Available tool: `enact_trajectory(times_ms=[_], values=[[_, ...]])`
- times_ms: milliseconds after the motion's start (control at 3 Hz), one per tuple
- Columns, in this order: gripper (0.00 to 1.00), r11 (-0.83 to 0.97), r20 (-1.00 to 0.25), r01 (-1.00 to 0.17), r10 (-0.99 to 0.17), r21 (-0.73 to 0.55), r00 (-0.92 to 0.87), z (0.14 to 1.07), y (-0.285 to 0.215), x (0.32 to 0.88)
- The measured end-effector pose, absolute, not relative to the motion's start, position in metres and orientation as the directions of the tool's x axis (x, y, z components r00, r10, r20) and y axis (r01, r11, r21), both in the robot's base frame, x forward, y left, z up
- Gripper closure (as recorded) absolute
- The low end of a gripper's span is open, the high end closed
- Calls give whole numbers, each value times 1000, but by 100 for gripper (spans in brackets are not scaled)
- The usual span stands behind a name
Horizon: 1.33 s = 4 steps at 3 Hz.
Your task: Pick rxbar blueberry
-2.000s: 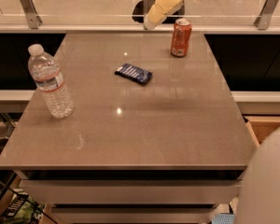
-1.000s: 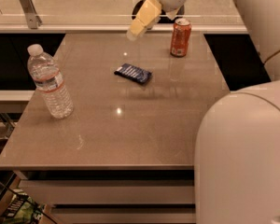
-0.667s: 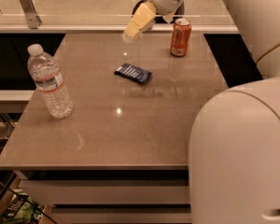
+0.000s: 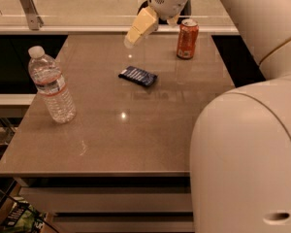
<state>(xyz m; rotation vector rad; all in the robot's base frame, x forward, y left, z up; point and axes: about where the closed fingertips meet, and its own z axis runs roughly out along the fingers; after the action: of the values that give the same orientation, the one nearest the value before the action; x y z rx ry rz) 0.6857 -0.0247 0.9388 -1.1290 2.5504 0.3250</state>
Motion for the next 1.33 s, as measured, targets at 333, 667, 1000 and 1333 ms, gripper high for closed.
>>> enact_trajectory(times_ms=[333,667,1000,1333], values=[[0,665,-380,-744,-673,63,-634,940,-22,690],[0,680,-325,-731,-681,50,-656,933,-19,695],[0,692,-289,-721,-682,43,-672,926,-17,700],[0,695,-259,-718,-688,35,-678,920,-13,700]])
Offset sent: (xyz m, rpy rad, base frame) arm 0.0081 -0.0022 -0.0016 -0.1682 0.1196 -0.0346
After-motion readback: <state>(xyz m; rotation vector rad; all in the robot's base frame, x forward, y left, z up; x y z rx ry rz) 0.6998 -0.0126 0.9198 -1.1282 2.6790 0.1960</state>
